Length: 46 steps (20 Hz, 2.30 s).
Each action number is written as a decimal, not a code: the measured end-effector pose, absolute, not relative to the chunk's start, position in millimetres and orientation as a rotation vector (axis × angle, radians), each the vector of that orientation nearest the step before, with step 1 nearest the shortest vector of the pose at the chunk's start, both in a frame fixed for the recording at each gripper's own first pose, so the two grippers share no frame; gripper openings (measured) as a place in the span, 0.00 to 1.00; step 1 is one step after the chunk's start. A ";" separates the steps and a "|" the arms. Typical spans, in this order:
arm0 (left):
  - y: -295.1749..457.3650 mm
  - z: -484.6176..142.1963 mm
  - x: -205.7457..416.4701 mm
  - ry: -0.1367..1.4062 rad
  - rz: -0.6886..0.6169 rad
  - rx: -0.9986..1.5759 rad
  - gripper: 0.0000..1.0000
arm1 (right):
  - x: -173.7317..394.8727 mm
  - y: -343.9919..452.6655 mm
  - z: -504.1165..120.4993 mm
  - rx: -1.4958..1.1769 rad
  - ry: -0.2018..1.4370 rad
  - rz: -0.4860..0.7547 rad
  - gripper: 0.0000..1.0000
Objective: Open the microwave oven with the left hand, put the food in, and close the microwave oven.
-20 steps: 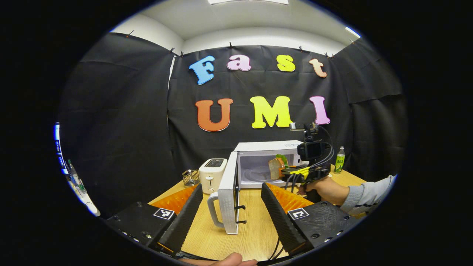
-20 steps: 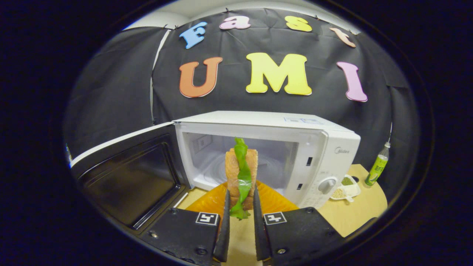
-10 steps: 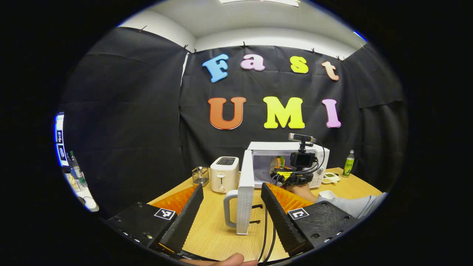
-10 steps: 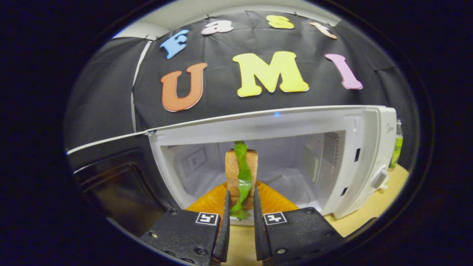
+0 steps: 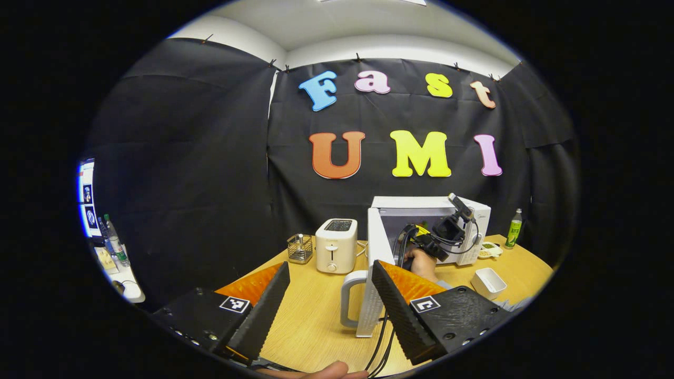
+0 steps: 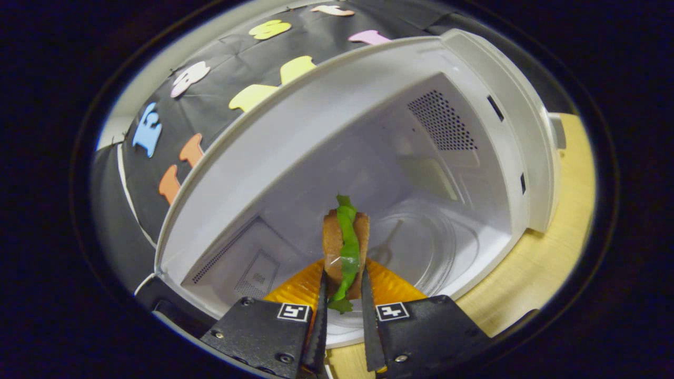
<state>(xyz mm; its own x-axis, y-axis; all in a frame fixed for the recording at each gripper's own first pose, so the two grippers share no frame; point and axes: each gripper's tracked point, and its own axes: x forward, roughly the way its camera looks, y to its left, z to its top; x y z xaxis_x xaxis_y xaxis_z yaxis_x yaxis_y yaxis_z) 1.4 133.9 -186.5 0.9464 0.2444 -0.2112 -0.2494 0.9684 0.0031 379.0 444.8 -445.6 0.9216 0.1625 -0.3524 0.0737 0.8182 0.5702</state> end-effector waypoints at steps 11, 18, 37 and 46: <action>127.7 -180.7 7.2 0.162 0.236 -0.045 0.94 | 385.1 436.2 -467.7 0.406 0.306 0.090 0.42; 130.2 -194.2 10.7 0.188 0.242 -0.031 0.95 | 384.3 432.8 -471.0 0.318 0.303 0.073 0.49; 159.1 -208.2 -29.4 0.232 0.327 -0.056 0.95 | 340.4 430.9 -480.6 -0.045 0.640 0.193 0.93; 182.6 -197.3 -52.9 0.185 0.325 0.029 0.94 | 276.1 411.5 -419.4 -0.016 0.642 0.291 0.92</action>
